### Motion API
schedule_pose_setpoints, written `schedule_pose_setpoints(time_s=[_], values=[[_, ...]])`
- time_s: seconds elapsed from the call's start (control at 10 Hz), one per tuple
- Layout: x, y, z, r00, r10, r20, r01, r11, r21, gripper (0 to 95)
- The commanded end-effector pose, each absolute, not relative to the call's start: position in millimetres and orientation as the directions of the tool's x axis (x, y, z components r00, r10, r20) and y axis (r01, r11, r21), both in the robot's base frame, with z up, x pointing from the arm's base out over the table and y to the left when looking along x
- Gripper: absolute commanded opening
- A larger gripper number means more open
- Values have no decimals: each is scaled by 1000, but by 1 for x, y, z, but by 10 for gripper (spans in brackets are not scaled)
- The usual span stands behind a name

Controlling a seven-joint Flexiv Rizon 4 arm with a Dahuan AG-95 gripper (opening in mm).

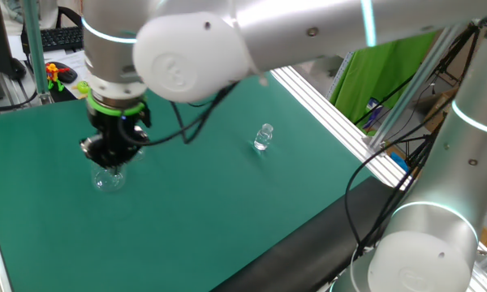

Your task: Transfer liquid using a dropper

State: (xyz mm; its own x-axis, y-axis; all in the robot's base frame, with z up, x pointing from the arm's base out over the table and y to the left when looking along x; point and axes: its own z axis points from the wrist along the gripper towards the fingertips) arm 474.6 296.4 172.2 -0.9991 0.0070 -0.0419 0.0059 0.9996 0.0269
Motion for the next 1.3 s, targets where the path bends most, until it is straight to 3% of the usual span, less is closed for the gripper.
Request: schedule_pose_setpoints(time_s=[0.1, 0.2, 1.0, 1.1, 1.3], values=[[490, 296, 171, -999, 30, -41, 29, 999, 15, 190], [498, 297, 168, -998, 39, -43, 39, 999, 3, 380], [518, 299, 147, -997, 66, -46, 66, 998, 3, 380], [521, 299, 145, -997, 67, -44, 66, 998, 5, 190], [522, 299, 143, -997, 70, -44, 69, 998, 6, 190]])
